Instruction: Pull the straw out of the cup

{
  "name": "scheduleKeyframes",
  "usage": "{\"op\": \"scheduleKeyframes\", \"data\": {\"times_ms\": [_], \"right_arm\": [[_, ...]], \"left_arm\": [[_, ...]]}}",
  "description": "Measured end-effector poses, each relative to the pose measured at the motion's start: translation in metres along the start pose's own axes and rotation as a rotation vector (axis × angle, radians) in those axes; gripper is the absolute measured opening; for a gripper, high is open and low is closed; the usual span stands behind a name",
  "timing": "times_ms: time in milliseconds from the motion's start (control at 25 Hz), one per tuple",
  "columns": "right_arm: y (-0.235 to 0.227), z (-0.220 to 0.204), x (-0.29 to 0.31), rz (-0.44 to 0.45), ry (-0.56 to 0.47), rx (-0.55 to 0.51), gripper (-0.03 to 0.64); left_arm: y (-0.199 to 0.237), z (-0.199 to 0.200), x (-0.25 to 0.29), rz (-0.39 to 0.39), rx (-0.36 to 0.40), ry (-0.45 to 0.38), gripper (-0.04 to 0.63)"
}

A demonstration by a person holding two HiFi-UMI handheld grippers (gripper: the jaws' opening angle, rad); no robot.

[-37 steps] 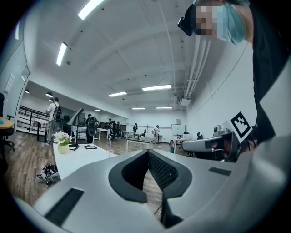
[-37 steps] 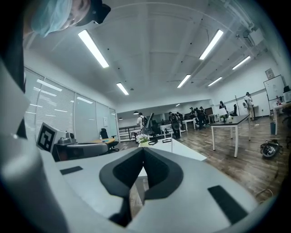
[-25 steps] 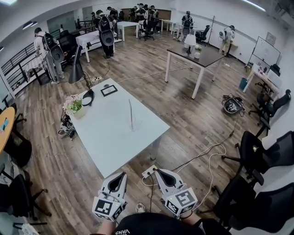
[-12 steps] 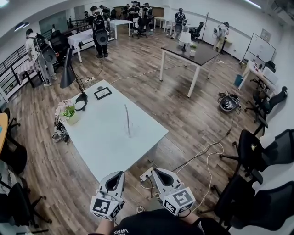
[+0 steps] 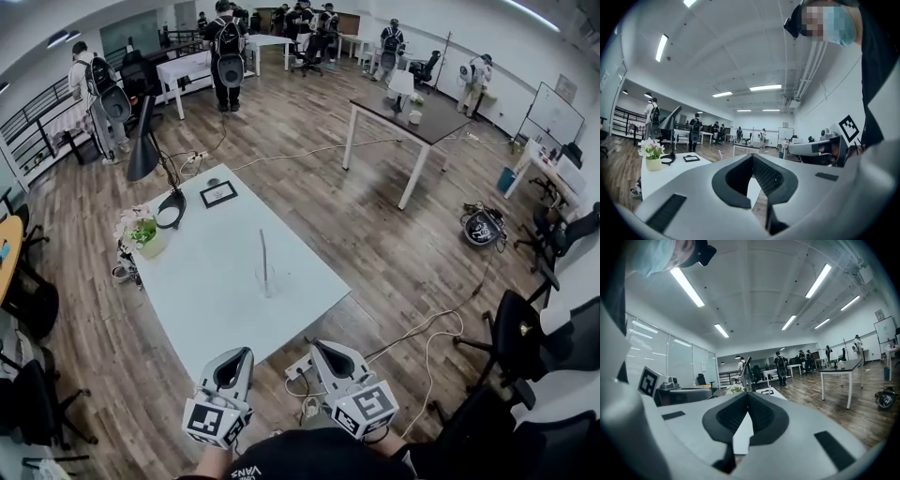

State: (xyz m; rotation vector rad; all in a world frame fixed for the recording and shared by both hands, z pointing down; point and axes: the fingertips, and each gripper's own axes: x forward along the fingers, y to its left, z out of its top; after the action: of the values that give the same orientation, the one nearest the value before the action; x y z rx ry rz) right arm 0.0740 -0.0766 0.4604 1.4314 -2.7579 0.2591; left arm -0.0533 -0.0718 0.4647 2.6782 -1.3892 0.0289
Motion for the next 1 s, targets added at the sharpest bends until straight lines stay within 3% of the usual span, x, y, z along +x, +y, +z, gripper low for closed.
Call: {"op": "scheduleKeyframes", "data": {"times_ms": [680, 1000], "right_arm": [[-0.067, 0.001, 0.059, 0.171, 0.03, -0.015, 0.017], [-0.077, 0.01, 0.096, 0.141, 0.026, -0.01, 0.017]], "left_arm": [[0.02, -0.008, 0.066, 0.182, -0.022, 0.0, 0.011], [0.048, -0.002, 0.094, 0.143, -0.021, 0.016, 0.011]]}}
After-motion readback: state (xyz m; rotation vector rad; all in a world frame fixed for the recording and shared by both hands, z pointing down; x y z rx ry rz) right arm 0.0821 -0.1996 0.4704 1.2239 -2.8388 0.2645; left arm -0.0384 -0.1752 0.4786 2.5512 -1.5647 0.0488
